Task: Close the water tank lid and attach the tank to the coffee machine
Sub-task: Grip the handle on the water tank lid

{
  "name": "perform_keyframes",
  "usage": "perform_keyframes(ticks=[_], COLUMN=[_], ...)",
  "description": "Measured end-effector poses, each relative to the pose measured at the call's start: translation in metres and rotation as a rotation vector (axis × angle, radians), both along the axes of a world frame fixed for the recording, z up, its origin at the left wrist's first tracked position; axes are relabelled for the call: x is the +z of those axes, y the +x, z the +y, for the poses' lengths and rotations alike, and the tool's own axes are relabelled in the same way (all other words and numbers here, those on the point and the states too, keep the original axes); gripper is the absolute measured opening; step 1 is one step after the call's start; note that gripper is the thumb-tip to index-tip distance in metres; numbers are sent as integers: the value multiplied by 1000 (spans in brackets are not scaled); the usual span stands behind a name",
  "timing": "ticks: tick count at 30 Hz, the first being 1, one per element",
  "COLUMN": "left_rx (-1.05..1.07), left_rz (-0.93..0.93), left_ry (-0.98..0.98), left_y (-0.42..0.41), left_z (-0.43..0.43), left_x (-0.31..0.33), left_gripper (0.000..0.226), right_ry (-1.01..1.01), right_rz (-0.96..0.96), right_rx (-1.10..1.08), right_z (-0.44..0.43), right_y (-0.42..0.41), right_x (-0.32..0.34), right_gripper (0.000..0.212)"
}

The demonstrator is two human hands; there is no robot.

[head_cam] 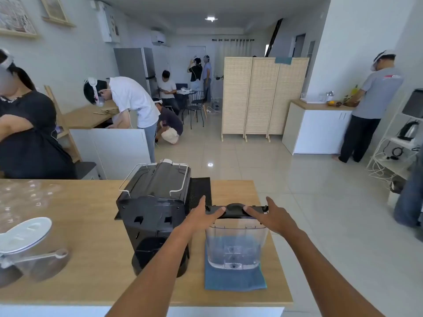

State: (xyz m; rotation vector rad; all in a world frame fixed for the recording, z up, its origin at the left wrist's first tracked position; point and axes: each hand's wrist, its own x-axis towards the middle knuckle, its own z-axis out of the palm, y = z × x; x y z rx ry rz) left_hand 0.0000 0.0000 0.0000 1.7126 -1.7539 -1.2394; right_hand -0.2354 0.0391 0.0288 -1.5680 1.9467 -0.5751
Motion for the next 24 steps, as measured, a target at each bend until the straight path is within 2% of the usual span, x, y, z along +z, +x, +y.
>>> perform_keyframes(ticks=[3, 4, 5, 7, 8, 9, 11, 13, 16, 18, 19, 20, 23, 24], left_rx=[23, 26, 18, 5, 2, 4, 31, 54, 152, 263, 285, 281, 219, 204], left_rz=[3, 11, 19, 62, 96, 118, 152, 185, 203, 220, 215, 200, 207, 207], left_ry=[37, 58, 63, 51, 43, 47, 54, 40, 6, 30, 50, 66, 75, 71], left_y=[0, 1, 1, 1, 1, 1, 2, 2, 0, -4, -5, -5, -5, -5], left_z=[-4, -4, -5, -6, -5, -4, -3, -3, -3, -5, -7, -7, -9, -9], left_x=[-2, 0, -2, -5, -4, -4, -7, -8, -6, -7, -11, -11, -14, -13], left_gripper=[121, 118, 104, 64, 53, 53, 62, 66, 91, 112, 115, 108, 60, 54], right_ry=[21, 37, 39, 43, 50, 52, 58, 62, 33, -4, -14, -11, 27, 41], right_rz=[-28, -27, -26, -32, -35, -49, -63, -91, -151, -181, -192, -197, -203, -206], right_rx=[-9, -9, -4, 2, 3, 8, 17, 22, 10, -9, -20, -34, -26, -26], right_z=[-4, -3, -6, -9, -10, -11, -13, -15, -17, -18, -18, -17, -20, -20], right_y=[-3, -3, -4, -5, -6, -7, -7, -8, -8, -6, -5, -3, -4, -4], right_x=[-4, -3, -5, -6, -6, -6, -6, -8, -13, -15, -14, -11, -10, -9], right_gripper=[99, 96, 92, 81, 76, 70, 58, 55, 59, 55, 51, 47, 48, 52])
